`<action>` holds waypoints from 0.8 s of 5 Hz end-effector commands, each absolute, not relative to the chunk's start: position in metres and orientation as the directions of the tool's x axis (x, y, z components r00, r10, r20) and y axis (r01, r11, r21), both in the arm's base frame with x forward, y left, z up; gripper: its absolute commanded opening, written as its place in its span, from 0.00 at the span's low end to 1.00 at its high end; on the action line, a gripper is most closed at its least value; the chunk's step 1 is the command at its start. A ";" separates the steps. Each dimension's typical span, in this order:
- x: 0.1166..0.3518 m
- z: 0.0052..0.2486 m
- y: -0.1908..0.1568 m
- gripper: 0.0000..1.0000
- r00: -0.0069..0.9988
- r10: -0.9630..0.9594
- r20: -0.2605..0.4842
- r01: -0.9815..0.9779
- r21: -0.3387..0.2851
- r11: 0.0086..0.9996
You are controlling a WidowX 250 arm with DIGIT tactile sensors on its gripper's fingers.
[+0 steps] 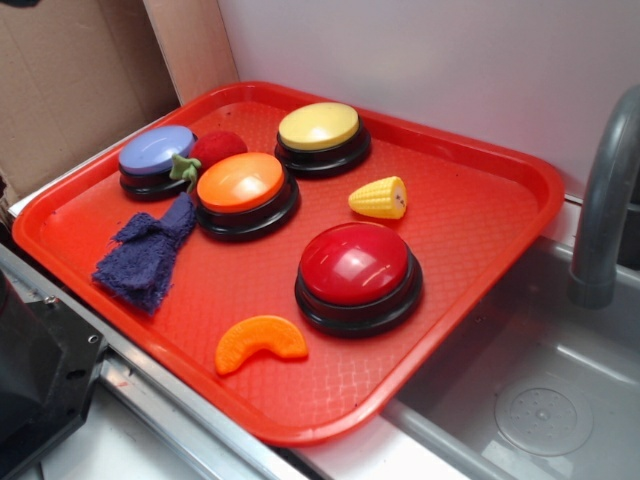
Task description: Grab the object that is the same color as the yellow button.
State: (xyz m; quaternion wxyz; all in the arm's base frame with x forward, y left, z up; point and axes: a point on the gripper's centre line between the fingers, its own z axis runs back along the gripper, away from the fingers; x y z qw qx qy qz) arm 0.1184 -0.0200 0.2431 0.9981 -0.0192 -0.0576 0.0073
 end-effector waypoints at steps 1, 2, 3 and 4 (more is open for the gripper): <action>0.118 0.243 -0.020 1.00 0.993 0.017 0.115 -0.012 -0.039 0.999; 0.125 0.241 -0.021 1.00 0.985 -0.061 0.162 0.063 -0.005 0.998; 0.141 0.233 -0.020 1.00 0.972 -0.166 0.163 0.171 -0.012 0.985; 0.156 0.228 -0.019 1.00 0.939 -0.280 0.202 0.285 0.005 0.959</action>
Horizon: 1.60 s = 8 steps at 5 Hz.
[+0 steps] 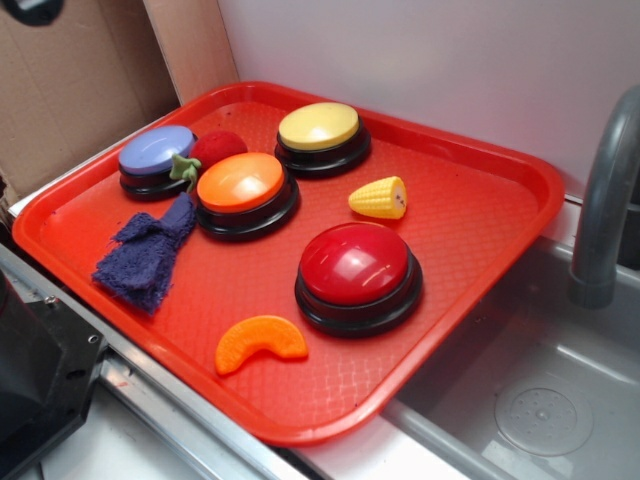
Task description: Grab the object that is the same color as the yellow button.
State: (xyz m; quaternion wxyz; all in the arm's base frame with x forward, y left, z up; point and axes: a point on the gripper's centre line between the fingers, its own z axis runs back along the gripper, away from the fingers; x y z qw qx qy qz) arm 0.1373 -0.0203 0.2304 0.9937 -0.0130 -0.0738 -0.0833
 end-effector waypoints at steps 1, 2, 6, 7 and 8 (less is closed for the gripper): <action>0.181 0.215 -0.018 1.00 0.922 -0.329 0.203 0.334 0.014 0.943; 0.204 0.203 -0.023 1.00 0.896 -0.384 0.223 0.382 0.054 0.923; 0.278 0.118 -0.052 1.00 0.755 -0.592 0.284 0.621 -0.018 0.784; 0.292 0.097 -0.061 1.00 0.743 -0.620 0.251 0.647 -0.035 0.762; 0.304 0.078 -0.066 1.00 0.733 -0.633 0.248 0.666 -0.076 0.742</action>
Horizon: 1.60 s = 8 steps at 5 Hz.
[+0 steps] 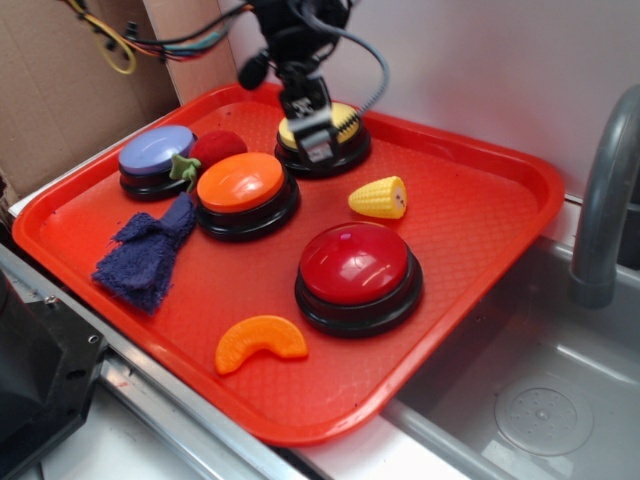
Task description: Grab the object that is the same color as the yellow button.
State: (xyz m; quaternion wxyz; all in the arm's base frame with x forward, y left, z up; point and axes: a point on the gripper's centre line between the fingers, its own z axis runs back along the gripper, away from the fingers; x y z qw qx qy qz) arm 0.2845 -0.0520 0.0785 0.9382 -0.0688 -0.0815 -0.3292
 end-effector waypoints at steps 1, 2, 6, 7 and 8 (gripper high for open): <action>0.311 0.065 -0.070 1.00 0.726 -0.649 0.227 0.678 -0.086 0.730; 0.313 0.055 -0.078 1.00 0.721 -0.659 0.213 0.686 -0.086 0.722; 0.318 0.038 -0.096 1.00 0.712 -0.679 0.178 0.699 -0.084 0.711; 0.318 0.036 -0.096 0.14 0.735 -0.661 0.151 0.676 -0.083 0.732; 0.316 0.036 -0.096 0.00 0.758 -0.639 0.130 0.651 -0.092 0.754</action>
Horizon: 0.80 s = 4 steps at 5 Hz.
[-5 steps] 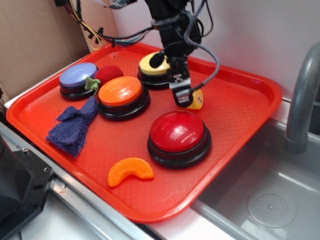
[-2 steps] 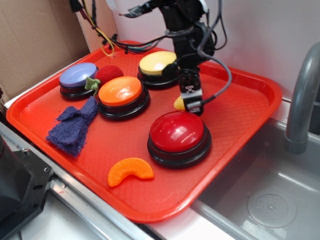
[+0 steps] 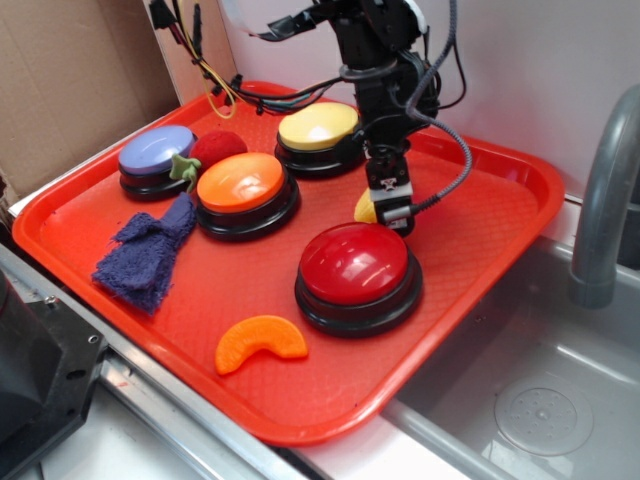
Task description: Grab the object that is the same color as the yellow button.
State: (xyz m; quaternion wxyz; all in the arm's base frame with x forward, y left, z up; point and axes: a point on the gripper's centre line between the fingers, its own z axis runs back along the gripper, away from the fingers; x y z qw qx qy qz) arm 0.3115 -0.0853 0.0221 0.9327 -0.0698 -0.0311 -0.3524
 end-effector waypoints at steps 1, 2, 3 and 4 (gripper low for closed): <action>0.315 0.036 -0.093 0.00 0.796 -0.594 0.116 0.605 -0.108 0.789; 0.311 0.048 -0.084 0.00 0.848 -0.523 0.080 0.529 -0.110 0.841; 0.302 0.074 -0.073 0.00 0.906 -0.417 0.074 0.422 -0.086 0.902; 0.289 0.100 -0.063 0.00 0.939 -0.342 0.039 0.343 -0.033 0.939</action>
